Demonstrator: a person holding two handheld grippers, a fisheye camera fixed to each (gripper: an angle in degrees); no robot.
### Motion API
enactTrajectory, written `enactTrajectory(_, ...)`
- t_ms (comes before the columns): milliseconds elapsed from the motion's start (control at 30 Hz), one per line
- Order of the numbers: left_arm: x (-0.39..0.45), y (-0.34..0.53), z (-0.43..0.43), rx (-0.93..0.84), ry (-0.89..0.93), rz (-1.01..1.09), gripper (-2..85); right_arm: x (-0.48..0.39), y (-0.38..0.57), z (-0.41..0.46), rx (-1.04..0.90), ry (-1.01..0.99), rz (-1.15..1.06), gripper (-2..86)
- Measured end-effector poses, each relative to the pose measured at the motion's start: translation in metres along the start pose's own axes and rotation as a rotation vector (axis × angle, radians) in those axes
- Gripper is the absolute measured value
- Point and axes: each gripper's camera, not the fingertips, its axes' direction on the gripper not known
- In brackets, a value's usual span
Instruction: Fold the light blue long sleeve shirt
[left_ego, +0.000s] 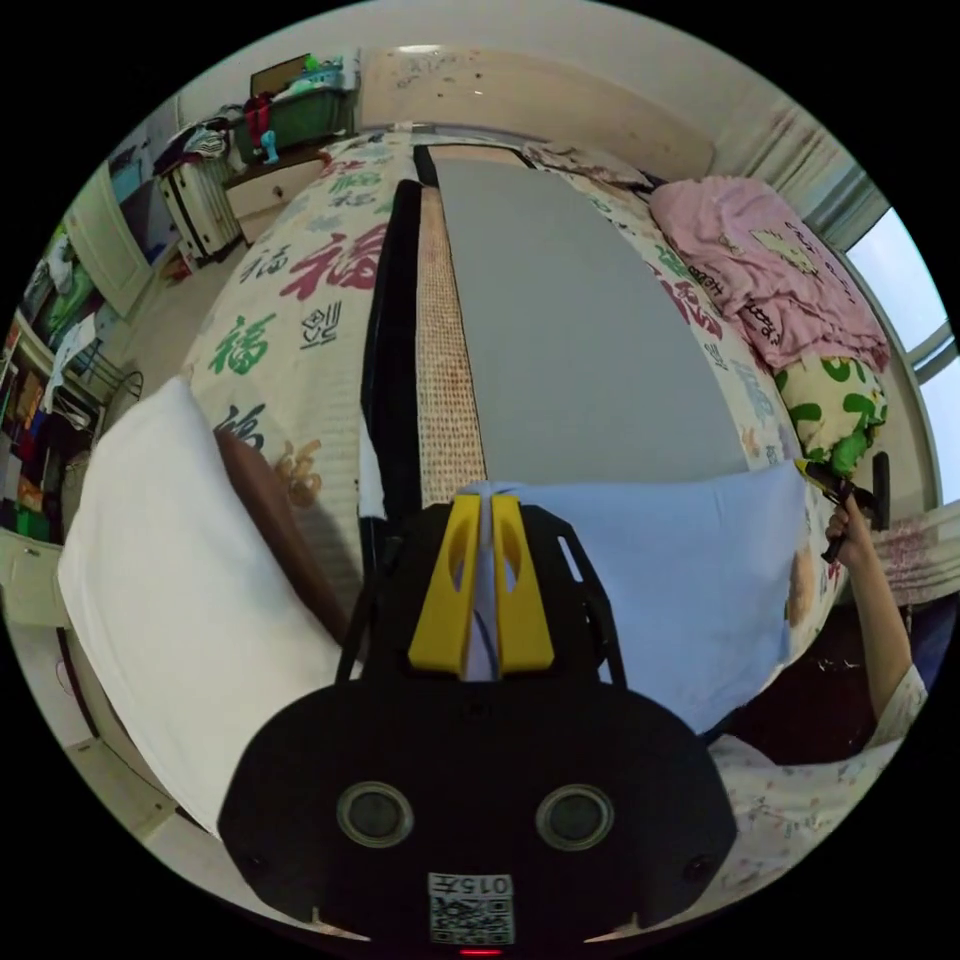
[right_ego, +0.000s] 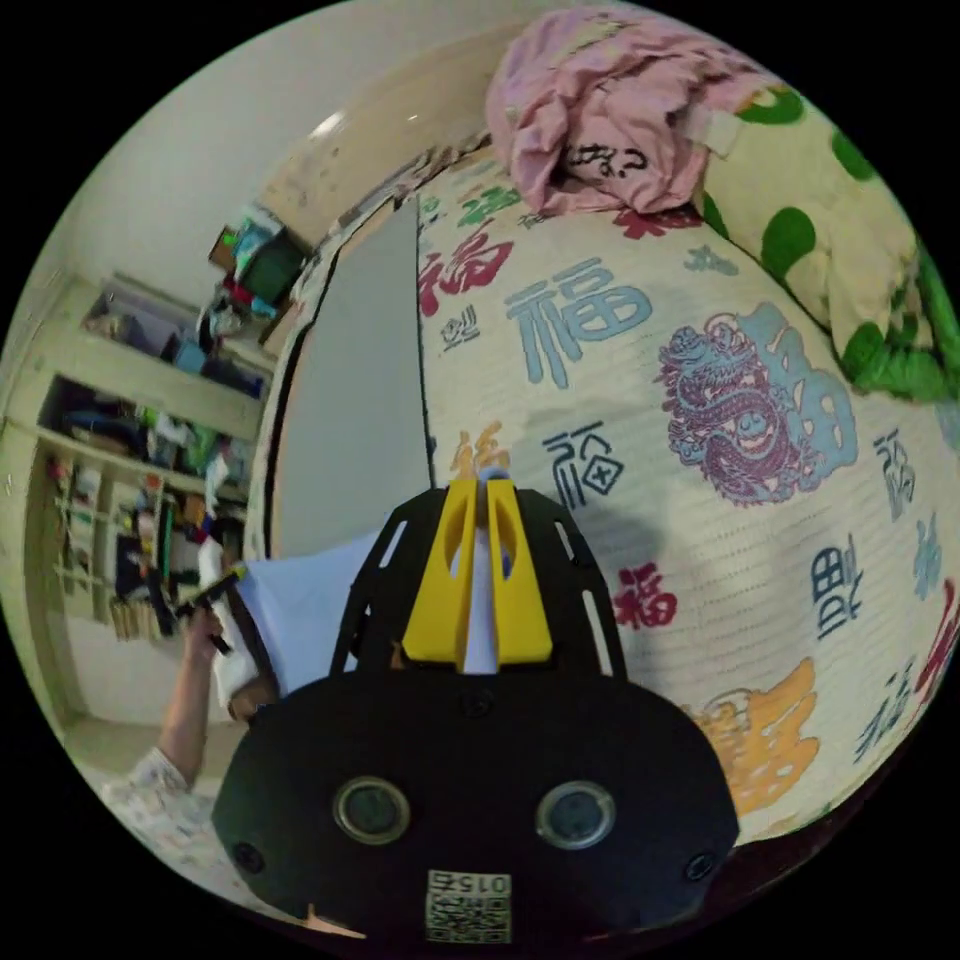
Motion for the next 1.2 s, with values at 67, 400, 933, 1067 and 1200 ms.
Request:
enactTrajectory(67,0.003,-0.006,-0.009,0.0,-0.004,-0.021,2.3,-0.003,0.009,0.002,0.011,0.011,-0.034,0.7)
enactTrajectory(400,0.133,0.136,-0.089,0.063,0.033,0.457,5.8,-0.085,0.298,0.023,-0.203,0.127,-0.753,0.4)
enactTrajectory(933,0.2,0.047,-0.11,-0.256,0.203,0.664,1.9,0.012,0.384,0.015,0.01,0.353,-0.444,8.1)
enactTrajectory(1067,0.241,-0.025,-0.149,-0.073,0.213,0.735,5.7,0.098,0.376,-0.047,0.193,0.364,-0.142,10.5)
enactTrajectory(1200,0.329,-0.134,-0.137,-0.055,0.258,0.816,8.1,0.161,0.368,-0.054,0.15,0.347,0.025,11.3)
